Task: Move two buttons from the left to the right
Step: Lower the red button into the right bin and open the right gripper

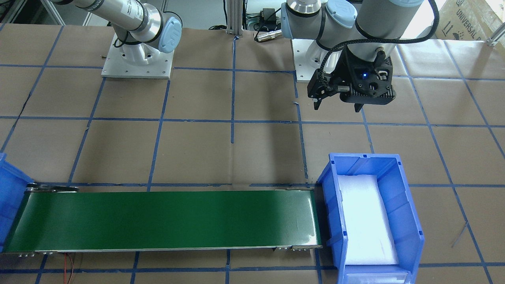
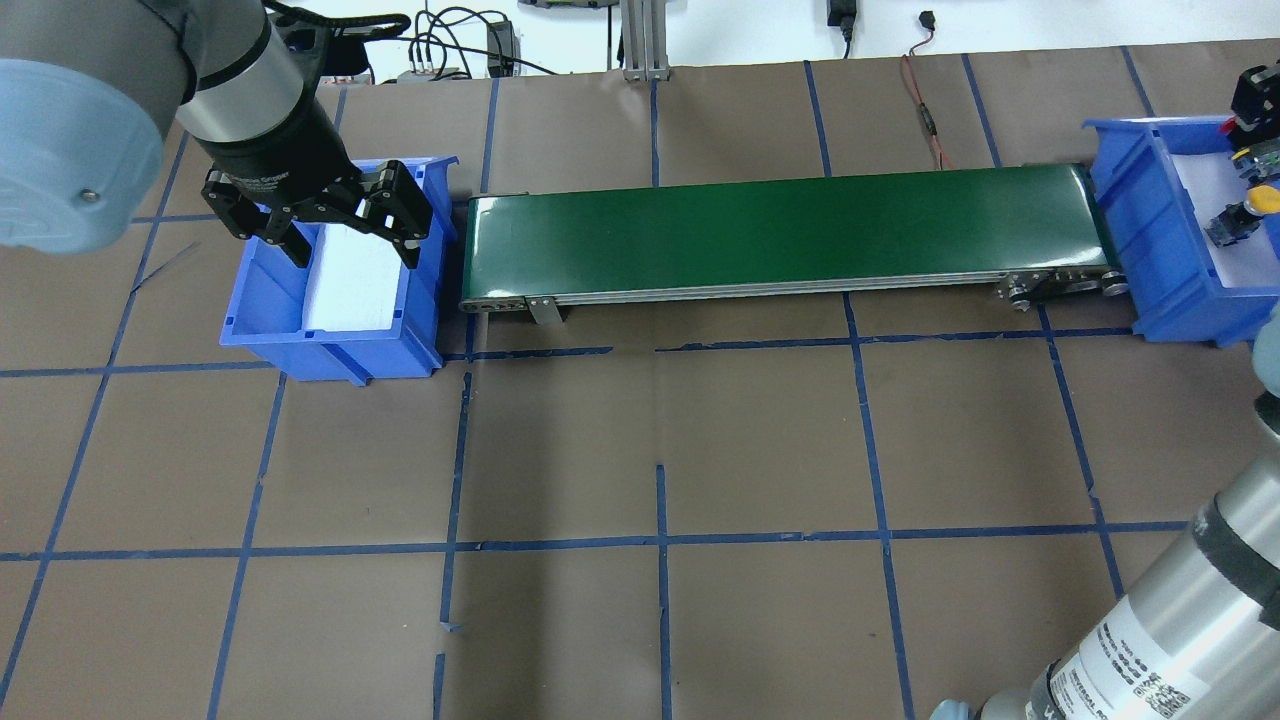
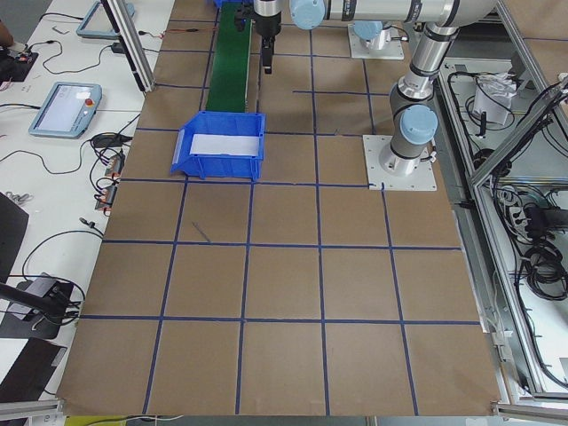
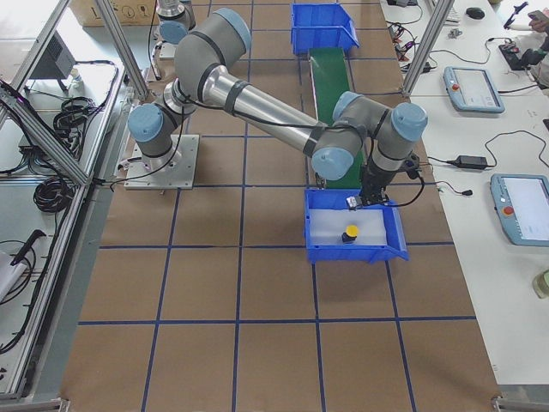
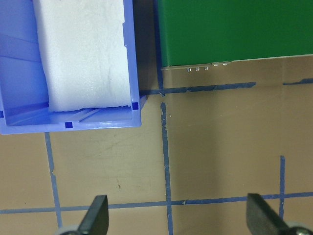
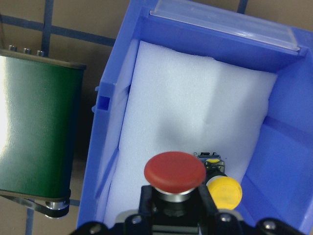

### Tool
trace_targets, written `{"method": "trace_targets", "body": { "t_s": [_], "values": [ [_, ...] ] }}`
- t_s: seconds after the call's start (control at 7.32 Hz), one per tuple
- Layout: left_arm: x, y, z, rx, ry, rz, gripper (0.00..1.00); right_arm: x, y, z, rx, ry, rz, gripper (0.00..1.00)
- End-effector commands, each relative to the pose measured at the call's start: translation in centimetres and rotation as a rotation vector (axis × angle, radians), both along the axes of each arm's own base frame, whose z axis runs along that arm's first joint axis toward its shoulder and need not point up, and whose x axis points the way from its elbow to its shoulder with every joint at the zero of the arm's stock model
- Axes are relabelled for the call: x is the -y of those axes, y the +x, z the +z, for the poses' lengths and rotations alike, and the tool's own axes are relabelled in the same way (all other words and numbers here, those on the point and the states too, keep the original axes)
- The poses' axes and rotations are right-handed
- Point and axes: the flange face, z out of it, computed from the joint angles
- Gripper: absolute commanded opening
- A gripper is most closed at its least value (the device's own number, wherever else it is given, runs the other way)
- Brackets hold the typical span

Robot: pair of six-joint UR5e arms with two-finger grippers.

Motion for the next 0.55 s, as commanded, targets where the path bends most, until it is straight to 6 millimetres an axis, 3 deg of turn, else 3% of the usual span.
{"method": "trace_targets", "body": {
  "t_s": [0.0,0.41],
  "values": [
    [0.0,0.0,0.0,0.0,0.0,0.0,1.0,0.9,-1.6,-5.5,0.037,0.035,-0.021,0.09],
    [0.0,0.0,0.1,0.0,-0.001,0.0,1.0,1.4,-1.9,-7.1,0.043,0.046,-0.055,0.15]
  ]
}}
